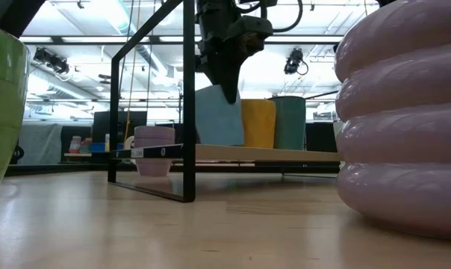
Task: Place coffee mugs
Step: Put the light blue mug on the shelf
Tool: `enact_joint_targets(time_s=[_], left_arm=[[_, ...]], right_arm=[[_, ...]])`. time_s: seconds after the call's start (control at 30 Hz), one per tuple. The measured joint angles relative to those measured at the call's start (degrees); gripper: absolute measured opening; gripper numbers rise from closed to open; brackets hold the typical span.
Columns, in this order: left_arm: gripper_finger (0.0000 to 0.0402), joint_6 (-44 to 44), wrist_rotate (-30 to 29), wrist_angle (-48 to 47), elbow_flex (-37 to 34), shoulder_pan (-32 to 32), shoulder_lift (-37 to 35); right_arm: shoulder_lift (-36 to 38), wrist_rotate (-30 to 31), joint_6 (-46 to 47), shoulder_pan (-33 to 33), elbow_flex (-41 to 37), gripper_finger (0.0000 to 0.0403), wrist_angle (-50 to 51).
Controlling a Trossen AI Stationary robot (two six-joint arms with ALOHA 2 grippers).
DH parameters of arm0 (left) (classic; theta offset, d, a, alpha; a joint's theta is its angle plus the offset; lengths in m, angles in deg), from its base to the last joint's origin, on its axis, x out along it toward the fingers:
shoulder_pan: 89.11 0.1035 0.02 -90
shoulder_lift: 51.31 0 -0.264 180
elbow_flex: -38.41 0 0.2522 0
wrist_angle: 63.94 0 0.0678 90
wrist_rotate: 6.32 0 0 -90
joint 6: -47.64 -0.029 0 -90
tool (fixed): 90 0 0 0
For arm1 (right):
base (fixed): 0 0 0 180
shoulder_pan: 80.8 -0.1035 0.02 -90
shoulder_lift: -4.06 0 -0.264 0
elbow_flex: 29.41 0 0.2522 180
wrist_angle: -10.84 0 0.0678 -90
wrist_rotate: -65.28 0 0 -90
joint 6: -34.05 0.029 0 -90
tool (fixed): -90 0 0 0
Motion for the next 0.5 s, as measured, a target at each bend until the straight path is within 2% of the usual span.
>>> enact_joint_targets(time_s=[0.33, 0.5], left_arm=[[0.0033, -0.7, -0.7, -0.1, 0.1, -0.1, 0.5], [0.0072, -0.9, -1.1, 0.6, 0.1, -0.4, 0.9]], right_arm=[[0.0, 0.0, 0.0, 0.0, 0.0, 0.0114, 0.0], [0.0, 0.0, 0.0, 0.0, 0.0, 0.0114, 0.0]])
